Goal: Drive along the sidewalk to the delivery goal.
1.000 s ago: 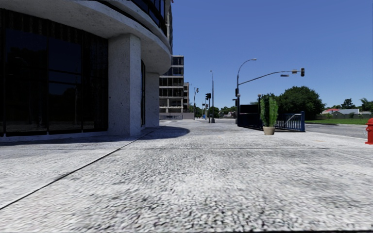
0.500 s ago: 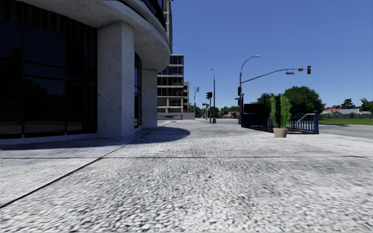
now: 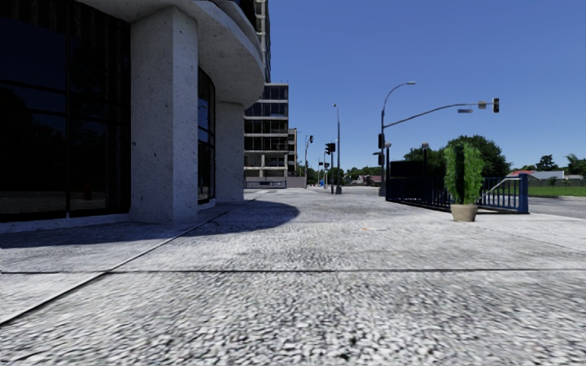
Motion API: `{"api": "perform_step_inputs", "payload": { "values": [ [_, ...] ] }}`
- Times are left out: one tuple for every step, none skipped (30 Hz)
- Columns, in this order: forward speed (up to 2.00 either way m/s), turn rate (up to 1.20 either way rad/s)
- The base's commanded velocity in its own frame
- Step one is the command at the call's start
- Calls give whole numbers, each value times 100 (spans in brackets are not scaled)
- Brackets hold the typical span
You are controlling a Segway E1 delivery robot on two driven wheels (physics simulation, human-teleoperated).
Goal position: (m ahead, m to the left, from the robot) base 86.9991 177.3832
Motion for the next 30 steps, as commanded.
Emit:
{"api": "perform_step_inputs", "payload": {
  "values": [
    [194, 0],
    [194, 0],
    [194, 0],
    [194, 0],
    [194, 0],
    [194, 0],
    [194, 0],
    [194, 0],
    [194, 0],
    [194, 0],
    [194, 0],
    [194, 0],
    [194, 0],
    [194, 0],
    [194, 0],
    [194, 0],
    [194, 0],
    [194, 0],
    [194, 0],
    [194, 0],
    [194, 0],
    [194, 0],
    [194, 0],
    [194, 0],
    [194, 0],
    [193, 0],
    [193, 0],
    [193, 0],
    [193, 0],
    [193, 0]
  ]
}}
